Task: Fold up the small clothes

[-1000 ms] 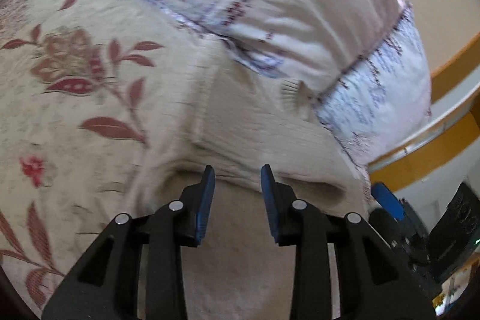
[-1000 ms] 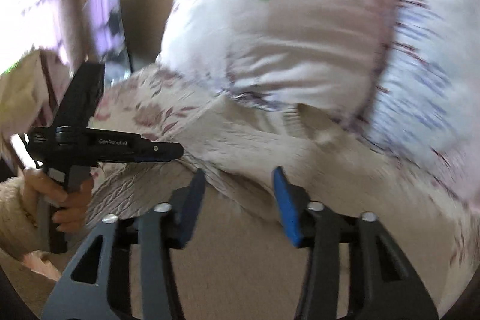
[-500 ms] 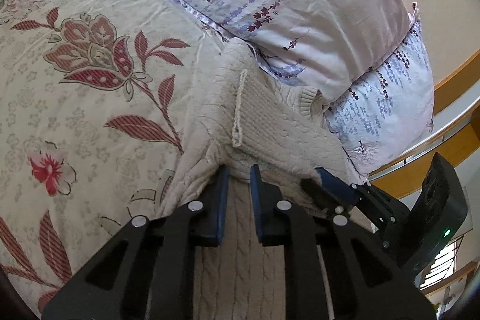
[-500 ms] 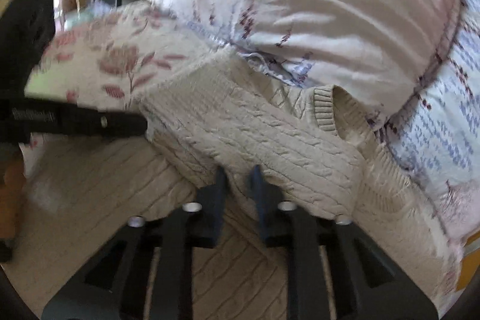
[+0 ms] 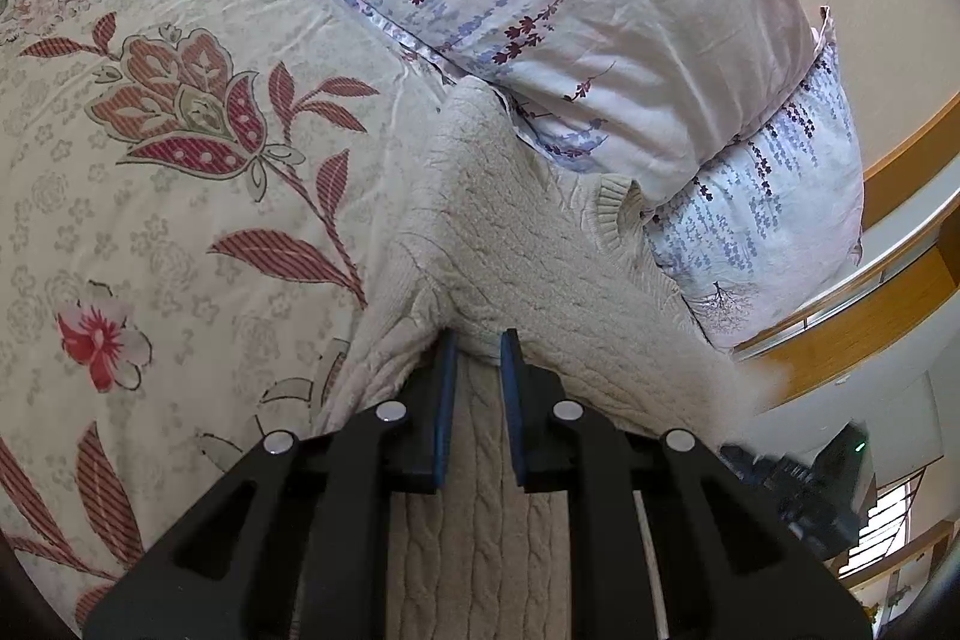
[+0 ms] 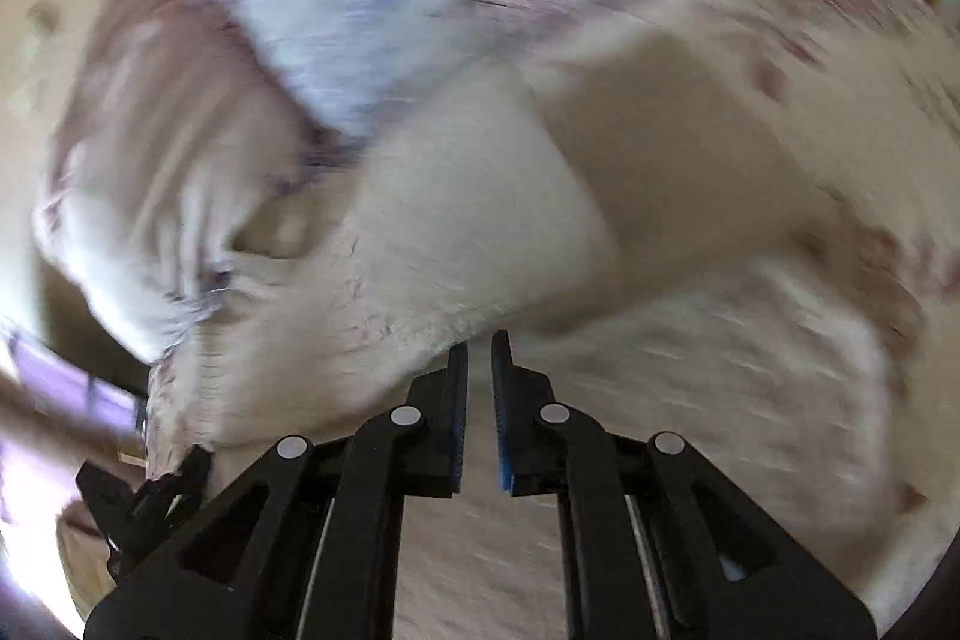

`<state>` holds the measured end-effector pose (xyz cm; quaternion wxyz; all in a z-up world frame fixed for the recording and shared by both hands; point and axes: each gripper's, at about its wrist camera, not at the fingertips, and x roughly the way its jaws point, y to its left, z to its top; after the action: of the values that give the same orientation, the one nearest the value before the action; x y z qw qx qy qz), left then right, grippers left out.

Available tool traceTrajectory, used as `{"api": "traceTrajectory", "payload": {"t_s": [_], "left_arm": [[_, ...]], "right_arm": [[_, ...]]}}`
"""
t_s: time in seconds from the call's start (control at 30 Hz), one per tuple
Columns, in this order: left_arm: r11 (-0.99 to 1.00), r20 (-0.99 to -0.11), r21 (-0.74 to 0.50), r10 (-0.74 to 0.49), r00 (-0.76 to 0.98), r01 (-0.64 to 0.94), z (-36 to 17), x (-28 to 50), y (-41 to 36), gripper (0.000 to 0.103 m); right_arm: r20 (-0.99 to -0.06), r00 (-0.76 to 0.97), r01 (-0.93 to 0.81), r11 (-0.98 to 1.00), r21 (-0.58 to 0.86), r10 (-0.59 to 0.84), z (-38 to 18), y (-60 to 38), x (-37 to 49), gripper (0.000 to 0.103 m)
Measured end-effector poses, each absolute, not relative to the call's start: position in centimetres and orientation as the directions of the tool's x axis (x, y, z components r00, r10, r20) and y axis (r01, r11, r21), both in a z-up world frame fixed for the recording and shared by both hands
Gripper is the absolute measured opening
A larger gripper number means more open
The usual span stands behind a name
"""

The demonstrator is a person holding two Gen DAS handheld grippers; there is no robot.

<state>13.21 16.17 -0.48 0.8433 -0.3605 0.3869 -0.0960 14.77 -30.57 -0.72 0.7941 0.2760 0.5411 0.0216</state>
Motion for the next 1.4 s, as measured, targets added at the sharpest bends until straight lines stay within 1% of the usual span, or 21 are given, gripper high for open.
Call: {"api": "traceTrajectory", "payload": {"t_s": [0.07,0.1,0.13,0.17,0.27,0.4,0.47,0.5,0.53,0.57,0.73,0.77,0.8,0.83,0.9,1.0,1.07,1.1,1.13,1.3,1.4], "left_arm": [[0.722,-0.583,-0.682,-0.440,0.682,-0.117,-0.5,13.2,16.2,0.016],[0.723,-0.583,-0.681,-0.440,0.683,-0.117,-0.5,13.2,16.2,0.016],[0.722,-0.583,-0.682,-0.441,0.683,-0.116,-0.5,13.2,16.2,0.016],[0.721,-0.583,-0.683,-0.441,0.683,-0.117,-0.5,13.2,16.2,0.016],[0.717,-0.579,-0.688,-0.446,0.683,-0.115,-0.5,13.2,16.2,0.016],[0.718,-0.579,-0.687,-0.445,0.683,-0.115,-0.5,13.2,16.3,0.016],[0.718,-0.579,-0.687,-0.445,0.683,-0.115,-0.5,13.2,16.2,0.016],[0.718,-0.579,-0.686,-0.445,0.683,-0.115,-0.5,13.2,16.2,0.016],[0.718,-0.580,-0.686,-0.445,0.683,-0.115,-0.5,13.2,16.2,0.016],[0.718,-0.580,-0.686,-0.445,0.683,-0.114,-0.5,13.2,16.2,0.016],[0.718,-0.579,-0.686,-0.445,0.683,-0.115,-0.5,13.2,16.2,0.017],[0.718,-0.579,-0.686,-0.445,0.683,-0.115,-0.5,13.2,16.2,0.017],[0.718,-0.579,-0.687,-0.445,0.683,-0.115,-0.5,13.2,16.2,0.017],[0.717,-0.579,-0.688,-0.446,0.683,-0.115,-0.5,13.2,16.2,0.017],[0.717,-0.578,-0.688,-0.446,0.683,-0.115,-0.4,13.1,16.2,0.017],[0.717,-0.578,-0.687,-0.445,0.683,-0.114,-0.4,13.1,16.2,0.017],[0.717,-0.578,-0.688,-0.446,0.684,-0.114,-0.4,13.1,16.2,0.017],[0.717,-0.578,-0.688,-0.446,0.684,-0.114,-0.4,13.1,16.2,0.017],[0.717,-0.578,-0.688,-0.446,0.684,-0.114,-0.4,13.1,16.2,0.018],[0.716,-0.577,-0.688,-0.447,0.683,-0.113,-0.3,13.1,16.2,0.018],[0.715,-0.577,-0.690,-0.451,0.681,-0.112,-0.2,13.2,16.1,0.019]], "right_arm": [[-0.835,0.430,0.294,0.821,0.489,0.343,-0.4,-32.2,14.4,0.019],[-0.823,0.449,0.301,0.808,0.507,0.349,0.0,-33.0,14.3,0.034],[-0.807,0.476,0.307,0.794,0.525,0.350,0.5,-33.7,14.3,0.044],[-0.797,0.493,0.311,0.785,0.536,0.348,0.8,-34.1,14.4,0.045],[-0.790,0.503,0.333,0.765,0.552,0.351,0.6,-34.9,15.2,0.045],[-0.814,0.461,0.364,0.761,0.538,0.355,-1.1,-34.8,16.4,0.043],[-0.821,0.452,0.360,0.772,0.525,0.348,-1.6,-34.5,16.7,0.040],[-0.821,0.456,0.355,0.776,0.521,0.343,-1.6,-34.6,16.6,0.036],[-0.823,0.450,0.341,0.786,0.516,0.346,-1.8,-34.3,16.9,0.028],[-0.825,0.440,0.329,0.791,0.516,0.355,-2.0,-34.1,17.0,0.024],[-0.824,0.446,0.284,0.817,0.502,0.351,-1.9,-33.7,17.1,0.011],[-0.825,0.457,0.288,0.822,0.491,0.332,-1.7,-33.8,16.8,0.010],[-0.832,0.463,0.295,0.831,0.471,0.307,-1.5,-33.8,16.7,0.006],[-0.843,0.468,0.302,0.848,0.435,0.266,-1.1,-33.7,16.4,0.006],[-0.849,0.470,0.275,0.873,0.403,0.243,-0.2,-33.1,15.8,0.006],[-0.858,0.446,0.204,0.904,0.376,0.256,1.3,-32.0,15.0,0.009],[-0.856,0.448,0.173,0.914,0.367,0.259,2.1,-31.8,14.4,0.024],[-0.853,0.451,0.165,0.915,0.367,0.261,2.4,-31.8,14.2,0.035],[-0.854,0.449,0.156,0.918,0.363,0.262,2.7,-31.8,13.8,0.037],[-0.869,0.417,0.138,0.926,0.351,0.267,3.0,-32.0,13.2,0.037],[-0.881,0.362,0.057,0.936,0.347,0.304,3.1,-31.3,12.5,0.038]]}}
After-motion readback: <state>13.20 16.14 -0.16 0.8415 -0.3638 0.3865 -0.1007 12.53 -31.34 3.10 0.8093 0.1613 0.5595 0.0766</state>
